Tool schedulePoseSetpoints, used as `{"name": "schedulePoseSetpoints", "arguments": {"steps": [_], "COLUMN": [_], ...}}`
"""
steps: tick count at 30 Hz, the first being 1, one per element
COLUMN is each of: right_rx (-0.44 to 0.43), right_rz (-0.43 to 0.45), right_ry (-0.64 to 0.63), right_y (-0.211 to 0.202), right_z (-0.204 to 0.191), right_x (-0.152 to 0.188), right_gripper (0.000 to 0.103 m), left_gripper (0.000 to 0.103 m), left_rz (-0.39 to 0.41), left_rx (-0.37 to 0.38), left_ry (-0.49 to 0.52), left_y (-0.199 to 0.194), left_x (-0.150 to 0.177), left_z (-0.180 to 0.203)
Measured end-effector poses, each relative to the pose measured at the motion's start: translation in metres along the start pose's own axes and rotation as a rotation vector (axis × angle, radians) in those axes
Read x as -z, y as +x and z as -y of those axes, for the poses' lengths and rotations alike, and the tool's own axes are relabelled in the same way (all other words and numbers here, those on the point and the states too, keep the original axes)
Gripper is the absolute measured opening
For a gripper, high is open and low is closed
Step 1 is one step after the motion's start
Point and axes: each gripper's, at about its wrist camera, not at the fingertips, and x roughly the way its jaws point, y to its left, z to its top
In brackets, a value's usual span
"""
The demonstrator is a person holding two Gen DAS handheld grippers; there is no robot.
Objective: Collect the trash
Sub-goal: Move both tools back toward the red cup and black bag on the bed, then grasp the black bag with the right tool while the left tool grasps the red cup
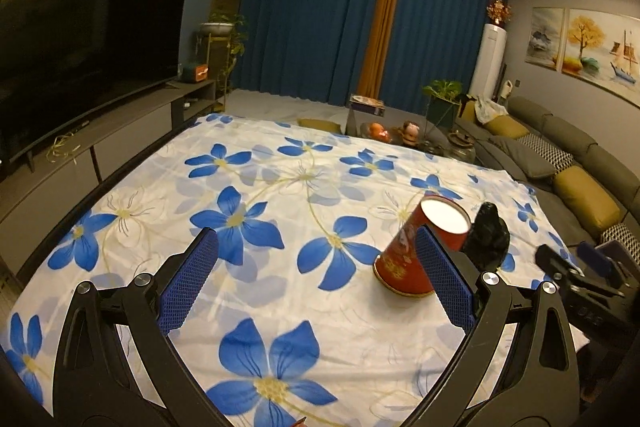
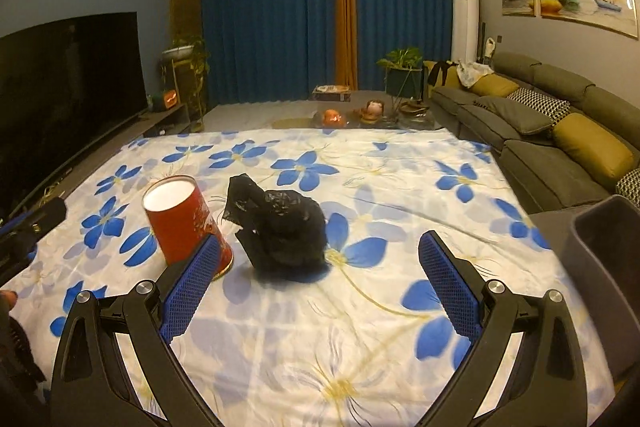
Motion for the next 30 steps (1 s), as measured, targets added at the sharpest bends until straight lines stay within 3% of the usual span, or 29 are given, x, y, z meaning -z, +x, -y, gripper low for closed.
{"name": "schedulePoseSetpoints", "arguments": {"steps": [8, 14, 22, 30], "right_rx": [-0.02, -0.026, -0.054, -0.034], "right_rz": [-0.056, -0.1, -0.164, -0.096], "right_ry": [-0.018, -0.03, -0.007, 0.05], "right_y": [0.046, 0.065, 0.079, 0.04], "right_z": [-0.016, -0.019, -0.013, 0.011], "right_x": [-0.009, -0.013, -0.006, -0.004], "right_gripper": [0.09, 0.076, 0.029, 0.026], "left_gripper": [0.097, 0.097, 0.097, 0.096], "left_rz": [0.001, -0.006, -0.026, -0.073], "left_rx": [0.029, 0.052, 0.116, 0.158], "left_ry": [0.017, 0.04, 0.11, 0.161], "left_y": [0.016, 0.022, 0.026, 0.044], "left_x": [-0.003, -0.002, 0.004, 0.009], "left_z": [-0.002, 0.002, 0.025, 0.056]}}
